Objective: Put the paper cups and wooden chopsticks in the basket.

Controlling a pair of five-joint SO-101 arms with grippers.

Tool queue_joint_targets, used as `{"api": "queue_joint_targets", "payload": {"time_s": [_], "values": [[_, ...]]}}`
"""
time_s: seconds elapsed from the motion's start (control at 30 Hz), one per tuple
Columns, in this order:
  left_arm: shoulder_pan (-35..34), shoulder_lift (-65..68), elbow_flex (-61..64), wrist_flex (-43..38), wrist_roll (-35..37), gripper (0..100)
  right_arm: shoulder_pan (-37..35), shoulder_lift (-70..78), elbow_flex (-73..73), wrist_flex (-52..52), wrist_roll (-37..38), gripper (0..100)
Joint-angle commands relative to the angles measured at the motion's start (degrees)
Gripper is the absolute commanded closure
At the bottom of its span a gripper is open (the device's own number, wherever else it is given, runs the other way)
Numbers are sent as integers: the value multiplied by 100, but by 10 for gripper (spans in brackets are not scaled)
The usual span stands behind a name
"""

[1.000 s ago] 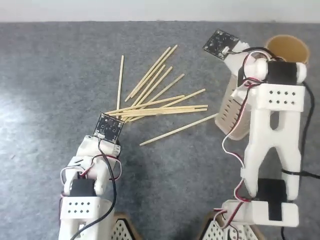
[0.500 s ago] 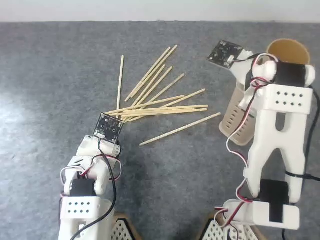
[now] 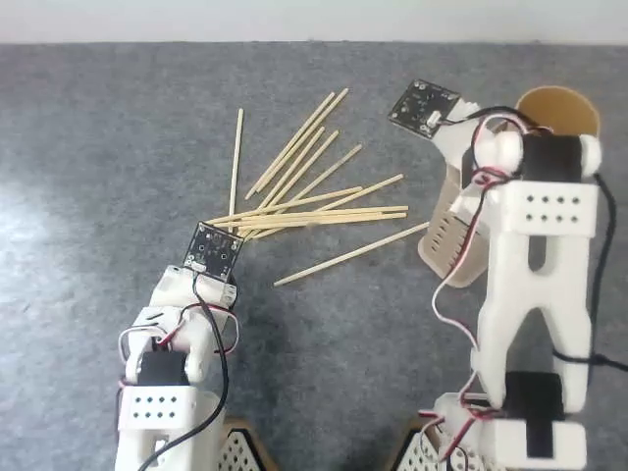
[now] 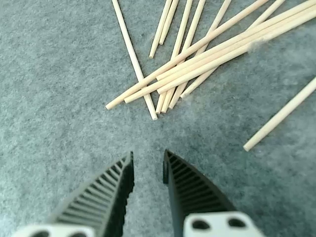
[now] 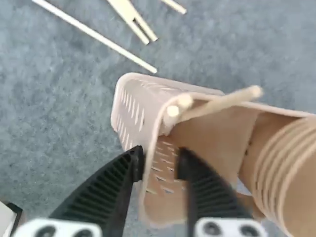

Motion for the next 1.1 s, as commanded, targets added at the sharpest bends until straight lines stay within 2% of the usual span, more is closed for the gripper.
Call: {"api": "queue_joint_targets", "payload": {"time_s": [0.0, 0.27, 0.57, 0.7, 0.83, 0.97, 1.07], "values": [[-9, -35, -31, -141, 35, 899, -4, -505, -352, 13, -79, 798], [-9, -35, -31, -132, 35, 899, -57, -848, -492, 40, -88, 826], [-9, -35, -31, -132, 44, 899, -664, -936, -897, 40, -97, 827], [-9, -35, -31, -141, 44, 899, -1182, -945, -1292, 136, -237, 829], [-9, -35, -31, -141, 44, 899, -1930, -945, -1433, 295, -914, 829], [-9, -35, -31, -132, 44, 899, -2185, -945, -1415, 303, -2453, 829], [-9, -35, -31, -132, 44, 899, -2088, -945, -1327, 312, -3974, 830]]}}
